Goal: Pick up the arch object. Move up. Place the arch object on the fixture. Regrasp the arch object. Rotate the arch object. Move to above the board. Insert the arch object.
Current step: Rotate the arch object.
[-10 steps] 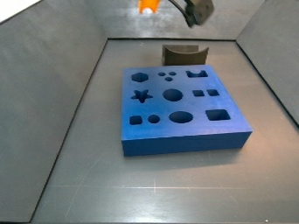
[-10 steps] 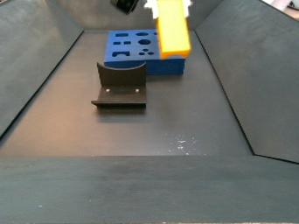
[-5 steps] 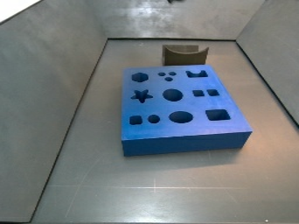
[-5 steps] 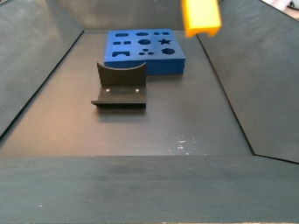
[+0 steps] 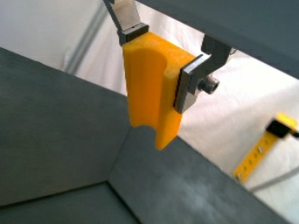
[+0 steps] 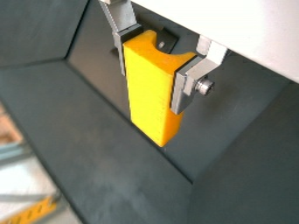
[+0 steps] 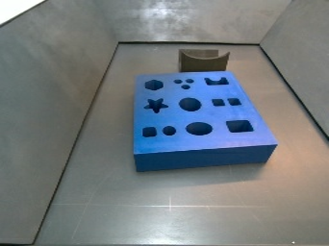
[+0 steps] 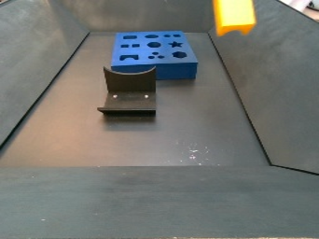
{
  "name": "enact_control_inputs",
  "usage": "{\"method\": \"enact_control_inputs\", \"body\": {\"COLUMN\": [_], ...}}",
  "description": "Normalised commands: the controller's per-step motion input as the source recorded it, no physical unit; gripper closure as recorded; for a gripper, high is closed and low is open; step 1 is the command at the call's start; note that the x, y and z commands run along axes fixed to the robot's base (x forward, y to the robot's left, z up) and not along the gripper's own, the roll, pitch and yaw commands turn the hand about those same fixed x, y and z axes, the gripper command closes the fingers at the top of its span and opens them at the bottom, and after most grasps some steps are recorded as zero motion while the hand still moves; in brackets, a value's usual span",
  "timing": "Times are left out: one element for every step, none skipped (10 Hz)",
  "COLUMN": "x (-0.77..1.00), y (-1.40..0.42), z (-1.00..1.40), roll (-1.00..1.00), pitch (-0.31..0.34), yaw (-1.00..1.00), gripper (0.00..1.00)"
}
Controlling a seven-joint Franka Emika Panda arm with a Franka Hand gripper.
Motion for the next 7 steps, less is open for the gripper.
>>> {"method": "enact_control_inputs", "body": {"x": [-0.06, -0.09, -0.06, -0.03, -0.01, -0.01, -0.02], "y": [0.07, 0.07, 0.05, 0.04, 0.03, 0.03, 0.03], "z": [0.02, 0.04, 0.02, 0.01, 0.01, 0.02, 0.02], "roll": [-0.94, -0.94, -0.93, -0.93, -0.93, -0.92, -0.92], "pitch": [-0.077, -0.046, 0.013, 0.068, 0.143, 0.195, 0.245], "yaw": [-1.0, -1.0, -1.0, -1.0, -1.0, -1.0, -1.0], "gripper": [1.0, 1.0, 1.0, 1.0, 1.0, 1.0, 1.0]}}
